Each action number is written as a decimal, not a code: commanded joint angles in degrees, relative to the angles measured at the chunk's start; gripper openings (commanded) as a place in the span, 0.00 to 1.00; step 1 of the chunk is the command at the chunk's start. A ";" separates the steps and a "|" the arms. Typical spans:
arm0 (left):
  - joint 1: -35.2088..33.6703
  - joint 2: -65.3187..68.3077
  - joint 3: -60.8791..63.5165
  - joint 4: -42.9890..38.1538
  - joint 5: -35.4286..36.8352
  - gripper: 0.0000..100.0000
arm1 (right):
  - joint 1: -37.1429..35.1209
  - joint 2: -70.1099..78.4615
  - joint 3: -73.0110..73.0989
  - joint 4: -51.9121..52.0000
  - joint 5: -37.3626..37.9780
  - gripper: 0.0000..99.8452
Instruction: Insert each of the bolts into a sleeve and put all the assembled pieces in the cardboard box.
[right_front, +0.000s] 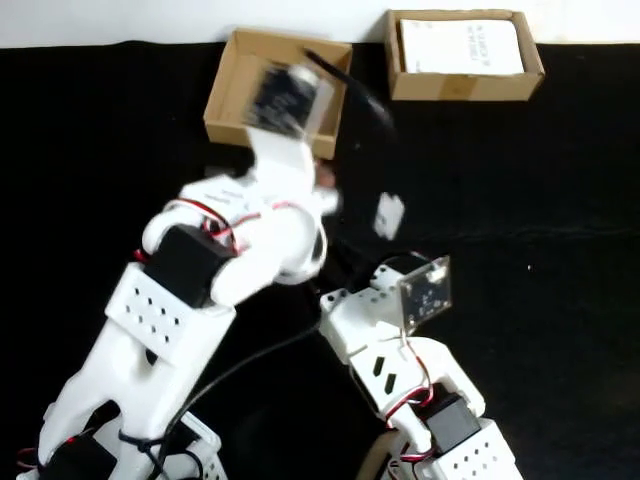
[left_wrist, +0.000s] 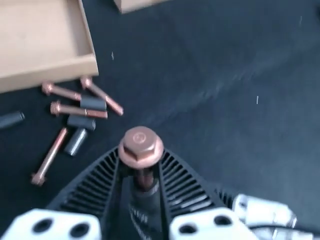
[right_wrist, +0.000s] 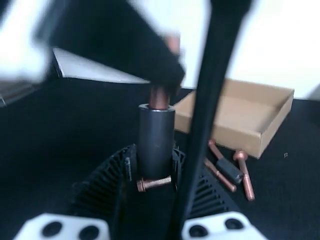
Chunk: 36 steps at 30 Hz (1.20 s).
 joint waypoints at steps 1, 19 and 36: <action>0.40 -0.31 -2.24 3.96 -1.23 0.06 | 0.75 -0.75 -0.92 -2.24 -0.35 0.01; -3.47 -0.84 -32.84 22.51 -1.76 0.17 | 6.29 13.49 -17.27 -4.53 -0.35 0.01; -40.66 -11.74 -19.30 22.33 -15.91 0.01 | 10.86 91.12 -56.84 -39.60 -0.09 0.01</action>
